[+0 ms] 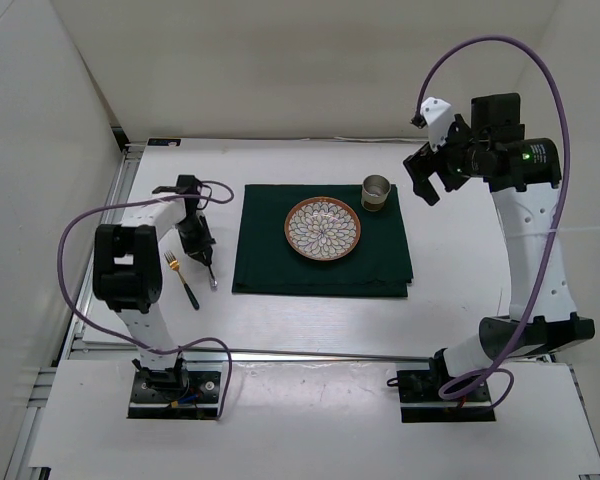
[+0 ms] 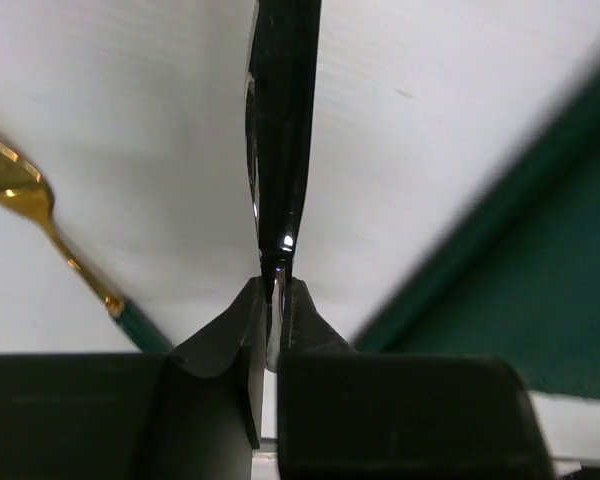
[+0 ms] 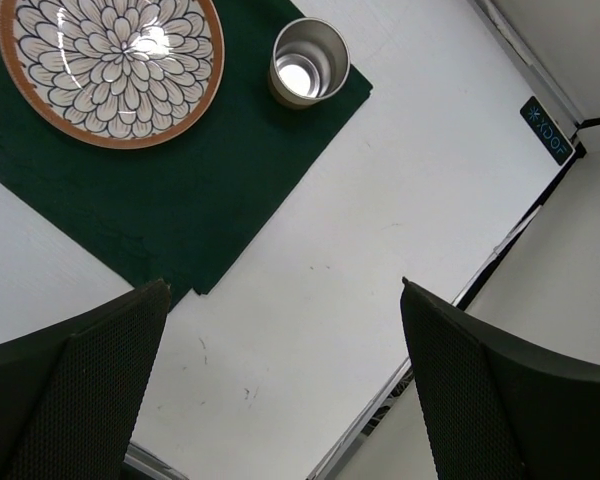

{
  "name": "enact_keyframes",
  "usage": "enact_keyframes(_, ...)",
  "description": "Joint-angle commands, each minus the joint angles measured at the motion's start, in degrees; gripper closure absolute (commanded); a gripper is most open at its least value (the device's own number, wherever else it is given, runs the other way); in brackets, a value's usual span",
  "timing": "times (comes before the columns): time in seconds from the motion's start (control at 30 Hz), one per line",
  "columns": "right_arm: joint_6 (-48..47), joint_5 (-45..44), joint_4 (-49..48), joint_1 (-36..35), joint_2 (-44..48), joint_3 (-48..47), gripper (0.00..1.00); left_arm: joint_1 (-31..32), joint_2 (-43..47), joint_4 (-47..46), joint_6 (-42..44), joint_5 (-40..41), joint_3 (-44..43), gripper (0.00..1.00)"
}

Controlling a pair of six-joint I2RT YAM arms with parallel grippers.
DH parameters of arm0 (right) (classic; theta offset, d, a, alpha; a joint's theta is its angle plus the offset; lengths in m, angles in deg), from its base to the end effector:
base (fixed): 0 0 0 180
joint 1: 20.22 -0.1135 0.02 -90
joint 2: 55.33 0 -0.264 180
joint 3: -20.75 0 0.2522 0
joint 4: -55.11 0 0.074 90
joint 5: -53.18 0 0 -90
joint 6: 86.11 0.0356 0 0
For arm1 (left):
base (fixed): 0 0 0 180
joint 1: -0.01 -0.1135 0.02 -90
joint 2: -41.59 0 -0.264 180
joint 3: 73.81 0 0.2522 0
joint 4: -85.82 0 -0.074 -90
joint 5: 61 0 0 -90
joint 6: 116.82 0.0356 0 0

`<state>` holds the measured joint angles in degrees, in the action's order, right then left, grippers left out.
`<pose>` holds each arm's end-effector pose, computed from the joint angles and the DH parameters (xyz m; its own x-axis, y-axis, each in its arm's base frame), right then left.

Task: Set the dinner table for one person

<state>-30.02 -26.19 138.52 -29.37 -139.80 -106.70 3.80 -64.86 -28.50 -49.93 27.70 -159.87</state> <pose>0.2577 0.0482 0.4775 -0.3668 -0.6145 -0.6985 -0.6020 0.7292 -0.3254 0.3379 -0.0232 0.1695 -0.9421 -0.3308 -0.0542 -0.3285 0.9433 -0.0477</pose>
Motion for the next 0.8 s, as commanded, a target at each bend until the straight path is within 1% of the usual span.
enact_keyframes(0.0,-0.72,-0.26,-4.34,1.06,0.88,1.27,0.00,0.86,11.78,0.19,3.07,-3.60,-3.56,0.90)
enact_keyframes(0.07,-0.72,-0.26,-4.87,1.06,0.88,1.28,0.00,1.56,16.25,2.13,3.07,-3.62,-3.56,0.90)
enact_keyframes(0.13,-0.02,-0.26,-5.57,1.06,0.88,1.80,0.00,2.36,19.08,2.83,2.38,-6.07,-3.56,0.90)
enact_keyframes(0.17,-0.01,-0.26,-5.57,1.06,0.88,1.80,0.00,4.19,21.79,2.83,2.37,-6.95,-2.95,0.90)
enact_keyframes(0.2,0.59,-0.26,-5.57,1.06,1.49,1.80,0.00,5.25,23.12,2.83,1.68,-9.66,-2.07,0.90)
enact_keyframes(0.23,0.60,-0.78,-6.18,1.06,1.50,1.80,0.00,6.57,24.44,2.83,0.62,-10.56,-2.06,0.90)
enact_keyframes(0.27,0.60,-1.40,-6.19,1.06,1.50,1.80,0.00,9.62,25.41,2.14,-0.08,-11.70,-1.28,0.90)
enact_keyframes(0.33,0.60,-2.01,-6.81,1.06,2.11,1.80,0.00,13.41,26.30,-0.41,-2.89,-14.24,-0.66,0.90)
enact_keyframes(0.37,0.60,-2.54,-7.33,1.06,2.11,1.80,0.00,17.70,26.30,-1.46,-3.77,-15.04,-0.66,0.90)
enact_keyframes(0.47,0.07,-5.00,-8.73,1.59,2.11,1.80,0.00,23.96,20.78,-4.20,-7.38,-16.80,-5.47,0.90)
enact_keyframes(0.5,0.60,-5.70,-9.26,1.59,2.11,1.80,0.00,27.46,18.85,-5.07,-8.08,-16.80,-7.32,0.90)
enact_keyframes(0.53,0.60,-6.49,-9.27,2.11,2.11,1.80,0.00,29.06,14.65,-5.08,-9.04,-16.80,-11.77,0.90)
enact_keyframes(0.6,1.22,-8.87,-10.58,2.72,3.25,2.42,0.00,33.18,10.15,-5.60,-10.28,-17.68,-16.80,0.90)
enact_keyframes(0.63,1.22,-9.57,-11.54,3.25,3.26,2.42,0.00,34.43,5.69,-5.60,-10.28,-17.68,-19.35,0.90)
enact_keyframes(0.67,1.22,-10.10,-12.07,3.26,3.95,2.42,0.00,35.48,3.56,-5.60,-11.24,-17.68,-23.73,0.90)
enact_keyframes(0.7,1.74,-10.11,-12.08,4.04,3.96,2.42,0.00,37.58,1.27,-5.60,-11.25,-17.68,-25.95,0.90)
enact_keyframes(0.77,2.27,-10.81,-12.60,5.53,4.66,2.42,0.00,39.44,-4.69,-5.60,-12.39,-17.68,-31.91,0.90)
